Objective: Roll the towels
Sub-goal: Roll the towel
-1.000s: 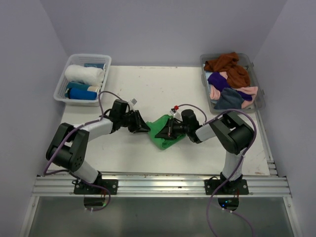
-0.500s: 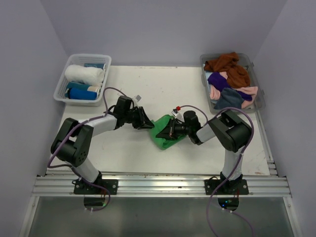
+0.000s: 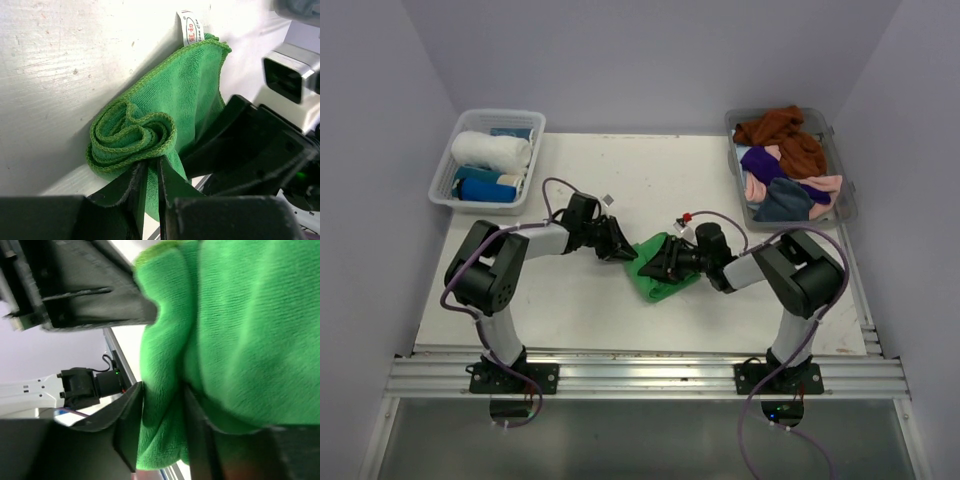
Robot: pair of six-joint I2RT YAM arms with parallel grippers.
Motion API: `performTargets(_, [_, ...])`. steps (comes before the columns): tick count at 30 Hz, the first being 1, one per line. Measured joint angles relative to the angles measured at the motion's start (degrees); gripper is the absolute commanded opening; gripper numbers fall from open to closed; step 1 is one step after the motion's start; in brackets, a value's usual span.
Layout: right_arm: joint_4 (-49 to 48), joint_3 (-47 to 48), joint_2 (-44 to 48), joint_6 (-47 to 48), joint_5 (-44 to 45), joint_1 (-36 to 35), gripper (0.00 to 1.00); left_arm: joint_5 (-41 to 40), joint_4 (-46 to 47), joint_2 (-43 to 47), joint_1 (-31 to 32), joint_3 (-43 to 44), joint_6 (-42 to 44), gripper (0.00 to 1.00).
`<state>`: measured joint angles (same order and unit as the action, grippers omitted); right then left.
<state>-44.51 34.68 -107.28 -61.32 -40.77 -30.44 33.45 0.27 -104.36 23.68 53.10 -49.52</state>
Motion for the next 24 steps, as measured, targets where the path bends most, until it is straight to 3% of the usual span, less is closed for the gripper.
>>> performTargets(1, [2.1, -0.15, 1.95, 1.07, 0.96, 0.0, 0.51, 0.0, -0.31, -0.26, 0.02, 0.35, 0.0, 0.17])
performTargets(7, [20.96, 0.35, 15.3, 10.69, 7.39, -0.04, 0.53, -0.2, -1.73, -0.85, 0.02, 1.4, 0.0, 0.17])
performTargets(12, [32.11, 2.75, 18.95, 16.83, 10.21, -0.76, 0.56, -0.39, -1.99, -0.87, 0.02, 1.44, 0.02, 0.16])
performTargets(24, [39.41, 8.55, 17.57, 21.57, 11.63, -5.27, 0.54, -0.5, -2.51, -0.9, 0.02, 1.62, 0.02, 0.16])
